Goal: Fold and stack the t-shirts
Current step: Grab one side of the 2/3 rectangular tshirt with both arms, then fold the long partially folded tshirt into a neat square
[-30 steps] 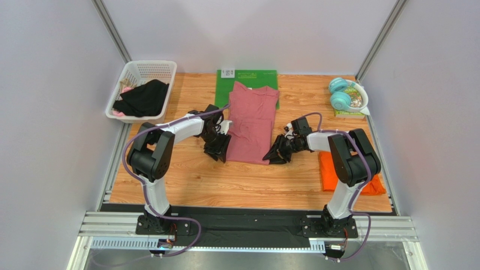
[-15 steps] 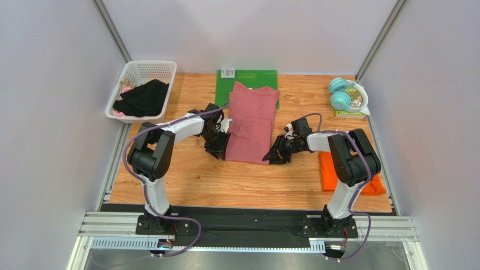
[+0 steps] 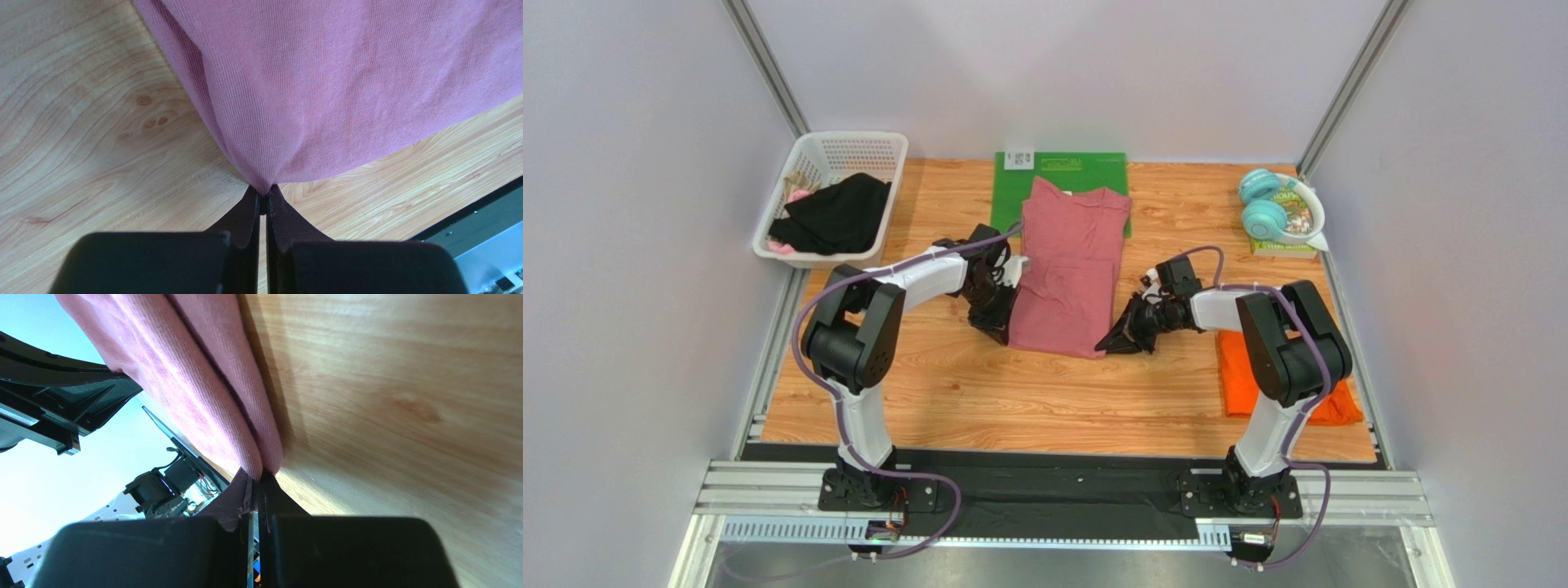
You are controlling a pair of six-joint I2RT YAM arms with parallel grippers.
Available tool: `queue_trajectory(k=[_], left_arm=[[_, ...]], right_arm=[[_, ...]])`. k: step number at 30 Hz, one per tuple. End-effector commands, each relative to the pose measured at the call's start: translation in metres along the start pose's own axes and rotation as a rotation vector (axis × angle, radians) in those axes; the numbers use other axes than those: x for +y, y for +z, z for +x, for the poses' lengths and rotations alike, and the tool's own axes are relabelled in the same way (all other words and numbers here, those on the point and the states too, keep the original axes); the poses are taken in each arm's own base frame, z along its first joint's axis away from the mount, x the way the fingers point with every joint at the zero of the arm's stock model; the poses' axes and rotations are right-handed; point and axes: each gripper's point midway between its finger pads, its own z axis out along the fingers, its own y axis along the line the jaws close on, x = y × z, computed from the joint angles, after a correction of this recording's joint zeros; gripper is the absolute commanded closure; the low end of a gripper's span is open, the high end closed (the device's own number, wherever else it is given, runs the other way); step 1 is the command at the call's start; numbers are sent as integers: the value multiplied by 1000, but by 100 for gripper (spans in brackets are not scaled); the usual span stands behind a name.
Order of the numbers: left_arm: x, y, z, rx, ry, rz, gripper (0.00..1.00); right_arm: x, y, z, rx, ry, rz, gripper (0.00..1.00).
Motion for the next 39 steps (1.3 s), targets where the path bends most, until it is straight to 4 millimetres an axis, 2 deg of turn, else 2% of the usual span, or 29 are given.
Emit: queue_trajectory(k=[1, 7, 11, 12, 14, 19, 23, 29, 31, 34, 39], left_arm=[[-2, -16, -11, -74, 45, -9, 100], [-11, -30, 1, -90, 69, 15, 100], [-15, -35, 15, -77, 89, 36, 100], [-16, -37, 18, -73, 102, 46, 100], [-27, -43, 27, -43, 116, 98, 100], [-40, -55, 54, 45, 177, 163, 100], [-52, -70, 80, 103, 205, 227, 100], [-75, -90, 106, 145, 259, 321, 100], [-82, -98, 107, 117, 288, 330, 100], [-94, -109, 106, 96, 304, 353, 100], [-102, -127, 94, 49, 331, 346, 100]], right_arm=[[18, -7, 6, -14, -59, -39, 100], [24, -14, 17, -22, -86, -31, 100], [20, -19, 28, -23, -90, -14, 100], [14, -20, 33, -16, -78, -1, 100], [12, -23, 40, -15, -76, 3, 100], [-3, -30, 72, 21, -56, 39, 100], [2, -41, 100, 27, -85, 26, 100], [1, -57, 120, 10, -94, 25, 100], [-2, -59, 125, 10, -78, 28, 100], [5, -67, 126, -9, -81, 14, 100], [35, -87, 127, -44, -127, -36, 100]])
